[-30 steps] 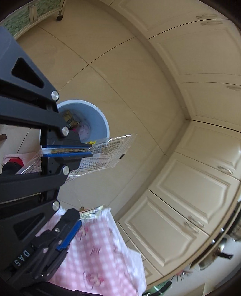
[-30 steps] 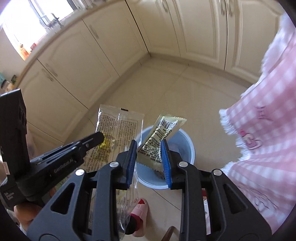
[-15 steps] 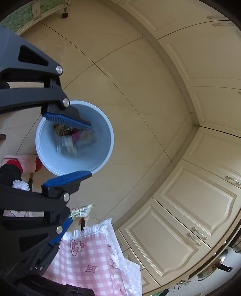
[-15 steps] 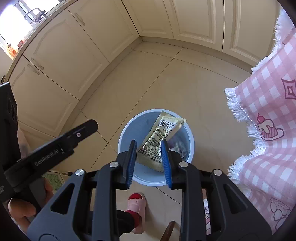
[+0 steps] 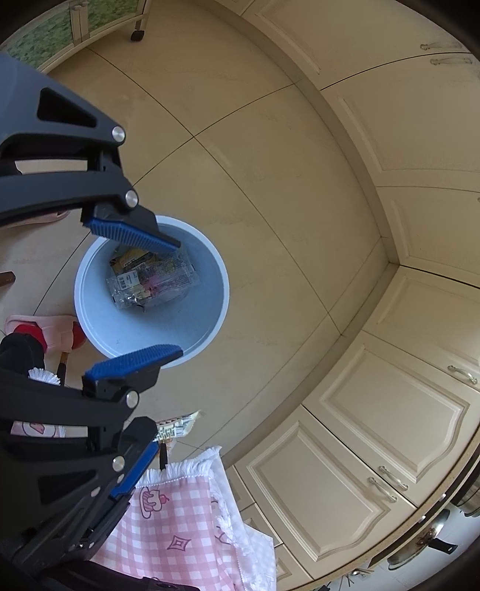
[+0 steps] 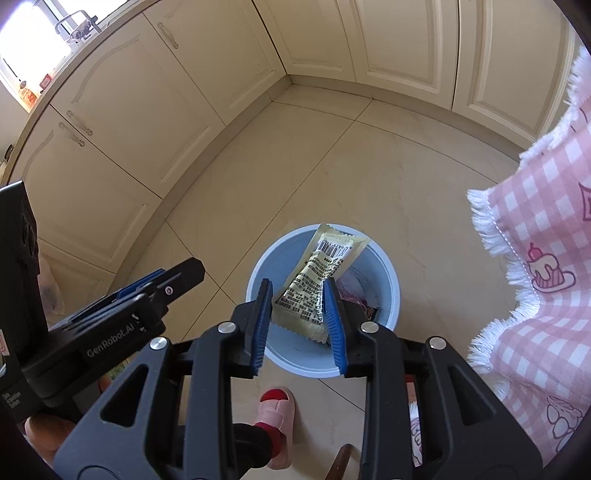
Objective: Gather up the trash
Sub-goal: 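Open the right tool to drop the sauce sachet into the bin, then move both open tools back toward the table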
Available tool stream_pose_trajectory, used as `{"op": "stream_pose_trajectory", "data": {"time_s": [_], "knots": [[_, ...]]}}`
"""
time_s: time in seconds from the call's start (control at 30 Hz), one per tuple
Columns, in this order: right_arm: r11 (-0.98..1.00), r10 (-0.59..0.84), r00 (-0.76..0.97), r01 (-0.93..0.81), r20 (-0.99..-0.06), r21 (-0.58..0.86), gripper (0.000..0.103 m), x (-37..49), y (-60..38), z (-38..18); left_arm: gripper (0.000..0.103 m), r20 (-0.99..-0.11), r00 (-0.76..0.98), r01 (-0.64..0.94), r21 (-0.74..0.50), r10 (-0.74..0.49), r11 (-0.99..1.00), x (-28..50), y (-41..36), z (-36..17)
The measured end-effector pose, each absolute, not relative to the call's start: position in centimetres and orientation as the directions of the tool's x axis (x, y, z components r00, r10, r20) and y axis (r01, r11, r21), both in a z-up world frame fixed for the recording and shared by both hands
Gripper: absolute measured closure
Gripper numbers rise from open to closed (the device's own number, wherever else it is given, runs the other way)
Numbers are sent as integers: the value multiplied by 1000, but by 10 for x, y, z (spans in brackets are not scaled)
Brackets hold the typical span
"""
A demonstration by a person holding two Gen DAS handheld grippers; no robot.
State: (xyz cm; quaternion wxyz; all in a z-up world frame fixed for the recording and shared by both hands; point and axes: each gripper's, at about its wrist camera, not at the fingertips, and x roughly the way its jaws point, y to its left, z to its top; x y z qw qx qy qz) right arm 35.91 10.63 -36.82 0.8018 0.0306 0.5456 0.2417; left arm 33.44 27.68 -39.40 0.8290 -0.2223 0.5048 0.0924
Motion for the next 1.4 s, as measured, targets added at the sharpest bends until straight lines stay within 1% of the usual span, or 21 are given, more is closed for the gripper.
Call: {"op": "stream_pose_trajectory", "data": {"time_s": [0.1, 0.13, 0.17, 0.43, 0.63, 0.87, 1.07, 1.13, 1.23, 1.3, 1.4], "knots": [[880, 423, 299, -361, -855, 309, 71, 362, 114, -366, 52, -873, 484, -389, -278, -62, 879, 333, 281, -392], [880, 424, 302, -362, -854, 309, 66, 362, 114, -365, 52, -871, 488, -392, -280, -60, 876, 333, 282, -390], [880, 424, 308, -362, -852, 307, 55, 362, 116, -363, 52, -868, 493, -395, -286, -61, 873, 332, 284, -389], [888, 396, 352, -381, -848, 256, 56, 353, 117, -344, 51, -851, 522, -398, -300, -54, 867, 322, 289, -377], [900, 362, 456, -397, -813, 179, 56, 327, 95, -296, 51, -826, 562, -372, -305, -50, 877, 301, 273, -346], [925, 331, 611, -361, -719, 119, 56, 283, 42, -214, 51, -739, 668, -244, -327, -86, 913, 265, 221, -267], [948, 295, 746, -305, -597, 88, 54, 230, -26, -140, 48, -656, 742, -94, -306, -138, 947, 235, 155, -201], [956, 278, 777, -281, -564, 84, 54, 214, -52, -121, 47, -625, 760, -20, -295, -177, 955, 226, 124, -177], [972, 228, 820, -218, -525, 83, 54, 194, -102, -102, 46, -603, 762, 81, -271, -235, 959, 220, 81, -153], [986, 170, 848, -148, -502, 84, 53, 181, -140, -93, 46, -595, 746, 163, -272, -299, 948, 219, 50, -141], [996, 68, 868, -30, -493, 84, 51, 161, -197, -93, 46, -600, 697, 281, -275, -393, 919, 221, 1, -131]]}}
